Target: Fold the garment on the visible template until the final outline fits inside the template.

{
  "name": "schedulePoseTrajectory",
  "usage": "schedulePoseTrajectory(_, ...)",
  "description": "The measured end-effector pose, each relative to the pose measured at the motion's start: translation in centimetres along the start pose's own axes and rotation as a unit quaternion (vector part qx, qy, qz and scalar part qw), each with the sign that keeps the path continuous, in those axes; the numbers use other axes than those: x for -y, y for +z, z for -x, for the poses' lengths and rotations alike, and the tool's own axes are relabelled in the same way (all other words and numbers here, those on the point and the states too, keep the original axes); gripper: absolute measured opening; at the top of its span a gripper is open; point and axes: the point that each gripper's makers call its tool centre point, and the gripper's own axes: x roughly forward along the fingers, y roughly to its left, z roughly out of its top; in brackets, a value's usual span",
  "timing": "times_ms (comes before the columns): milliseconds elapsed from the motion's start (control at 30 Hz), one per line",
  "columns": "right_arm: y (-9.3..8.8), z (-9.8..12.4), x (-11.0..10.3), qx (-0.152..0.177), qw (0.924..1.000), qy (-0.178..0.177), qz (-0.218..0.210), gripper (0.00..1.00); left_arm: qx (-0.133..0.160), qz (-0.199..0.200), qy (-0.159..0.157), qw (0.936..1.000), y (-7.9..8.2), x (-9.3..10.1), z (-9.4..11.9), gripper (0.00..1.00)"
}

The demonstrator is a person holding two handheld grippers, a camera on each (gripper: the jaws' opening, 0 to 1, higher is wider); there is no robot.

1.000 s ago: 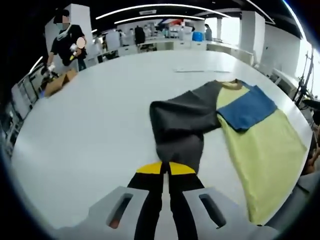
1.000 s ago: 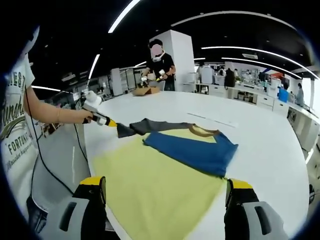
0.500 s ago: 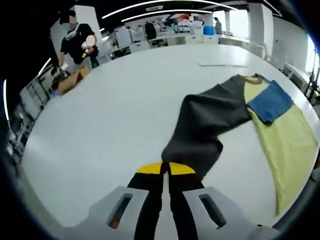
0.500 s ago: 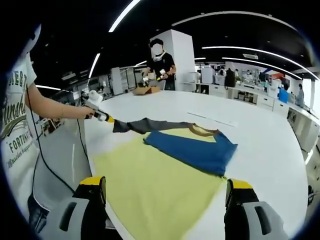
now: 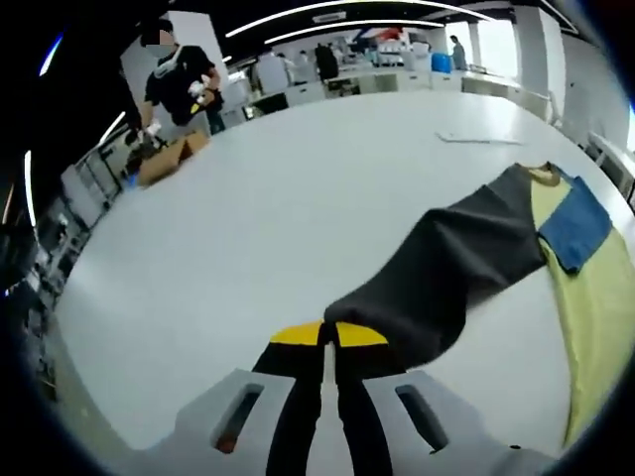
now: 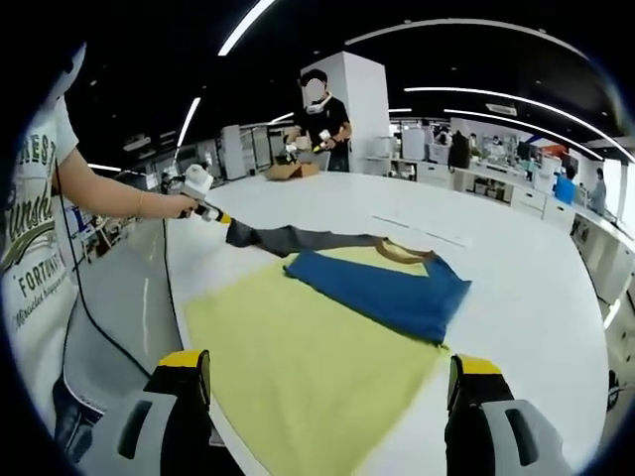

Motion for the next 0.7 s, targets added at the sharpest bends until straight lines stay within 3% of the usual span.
schedulePoseTrajectory(67,0.0,0.0,0.0,0.0,1.0,0.0,-0.003,0.99,-0.009,-0.034,0.018,0.9992,0.1,-0.4,-0.2,0.0)
schedulePoseTrajectory(233,-0.3,0.0,0.4,-0.004,1.0,-0.007,-0.005,0.99,-0.002,-0.053,0.021,0.9984,1.0,-0.7,-1.2,0.0)
schedulePoseTrajectory(600,-0.5,-0.1,1.1,-0.002,0.9997,-0.018,-0.014,0.99,-0.046,-0.081,0.056,0.994,-0.2,-3.3,-2.8,0.0)
schedulePoseTrajectory(667,-0.6,-0.1,1.2,-0.003,0.9997,-0.016,-0.017,0.99,-0.06,-0.122,0.066,0.9886,-0.3,-3.7,-2.8,0.0)
schedulePoseTrajectory(700,-0.7,-0.2,1.1,-0.003,0.9998,-0.014,-0.017,0.99,-0.067,-0.122,0.071,0.9878,-0.5,-3.9,-2.8,0.0)
